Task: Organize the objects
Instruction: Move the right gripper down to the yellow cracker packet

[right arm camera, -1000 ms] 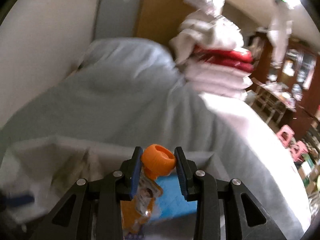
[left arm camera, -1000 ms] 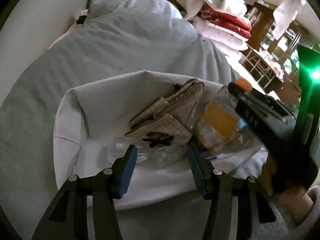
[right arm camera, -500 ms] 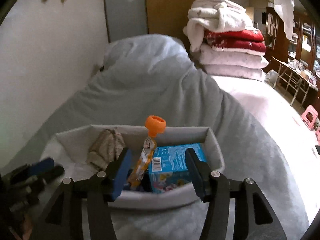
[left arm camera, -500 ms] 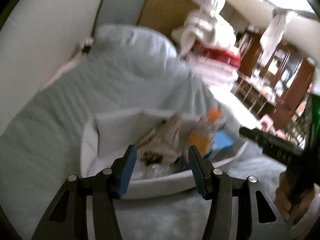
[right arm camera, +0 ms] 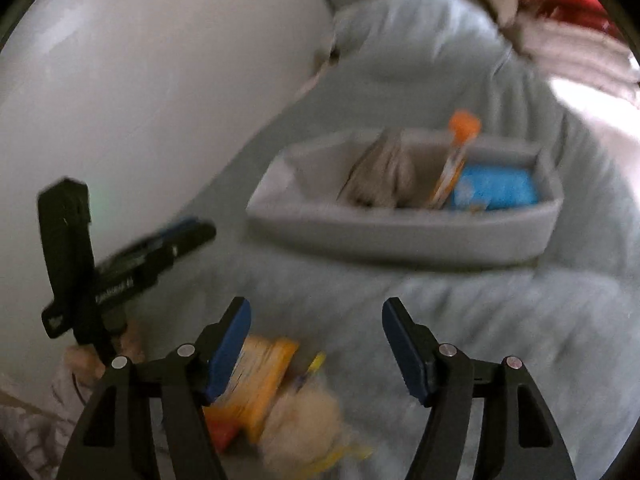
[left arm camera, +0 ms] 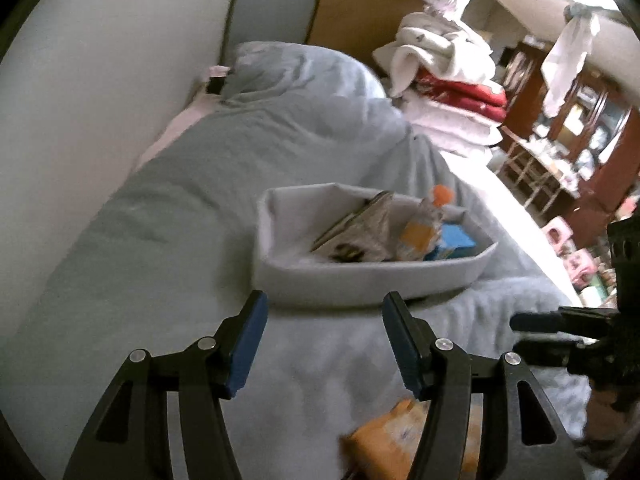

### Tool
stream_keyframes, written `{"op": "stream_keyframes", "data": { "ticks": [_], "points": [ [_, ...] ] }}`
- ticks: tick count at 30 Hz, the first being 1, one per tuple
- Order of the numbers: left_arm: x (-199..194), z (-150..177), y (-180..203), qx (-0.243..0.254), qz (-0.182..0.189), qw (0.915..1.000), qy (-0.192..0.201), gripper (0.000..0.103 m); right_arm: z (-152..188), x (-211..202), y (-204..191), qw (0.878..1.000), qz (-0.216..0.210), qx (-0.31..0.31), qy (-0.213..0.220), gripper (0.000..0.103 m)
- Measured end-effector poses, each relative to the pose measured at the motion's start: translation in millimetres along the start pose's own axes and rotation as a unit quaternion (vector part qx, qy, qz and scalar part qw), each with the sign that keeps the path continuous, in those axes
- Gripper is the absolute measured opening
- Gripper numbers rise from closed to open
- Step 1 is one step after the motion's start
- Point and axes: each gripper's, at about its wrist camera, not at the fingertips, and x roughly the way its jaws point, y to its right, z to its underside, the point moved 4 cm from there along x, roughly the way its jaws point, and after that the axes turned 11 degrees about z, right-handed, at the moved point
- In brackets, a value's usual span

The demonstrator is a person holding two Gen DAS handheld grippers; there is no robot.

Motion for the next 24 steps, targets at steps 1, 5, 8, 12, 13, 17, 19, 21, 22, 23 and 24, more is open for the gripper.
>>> {"op": "stream_keyframes", "data": {
  "ticks": [1,5,8,12,13,17,19,21,22,23,24],
  "points": [
    [-6.1,3.4,0.5,0.002,-0.011,0.9999,0.001,0.059,4.1,4.0,-7.6,1.000,-0.003,-0.001,-0.018,0.067],
    [-23.3,22.3,-0.6,0.010,-0.046,0.9989,0.001,0.059,15.5,14.1,-33.2,0.998,-0.023,0.009,-0.059,0.067],
    [-28.7,33.4,-2.6,0.007,-0.057,0.9983,0.003,0.059,23.1,22.9,-43.2,0.995,-0.043,0.028,-0.082,0.067],
    [-24.3,39.5,-5.2,0.007,-0.052,0.9986,-0.006,0.059,30.1,39.3,-48.3,0.992,-0.031,0.042,-0.117,0.067],
    [-23.7,40.3,-6.2,0.006,-0.053,0.9985,-0.008,0.059,31.2,41.0,-47.5,0.991,-0.031,0.044,-0.122,0.067],
    [-21.3,46.8,-12.3,-0.003,-0.050,0.9987,-0.011,0.059,40.4,49.3,-53.6,0.989,-0.031,0.045,-0.135,0.067],
    [-19.8,51.4,-17.0,-0.011,-0.046,0.9989,-0.010,0.059,45.3,52.2,-61.2,0.989,-0.023,0.031,-0.144,0.067],
    [-16.6,55.0,-21.2,-0.017,-0.043,0.9988,-0.015,0.059,49.1,56.1,-70.8,0.989,-0.006,0.009,-0.150,0.068],
    [-15.3,56.0,-22.1,-0.019,-0.042,0.9988,-0.015,0.059,50.2,58.5,-72.8,0.989,-0.002,0.003,-0.150,0.072],
    [-15.0,56.8,-23.1,-0.020,-0.040,0.9989,-0.014,0.059,51.5,59.1,-75.8,0.989,0.003,-0.006,-0.149,0.074],
    [-15.5,57.0,-23.3,-0.021,-0.037,0.9991,-0.011,0.059,53.3,60.5,-78.6,0.988,0.009,-0.015,-0.150,0.076]
  ]
}}
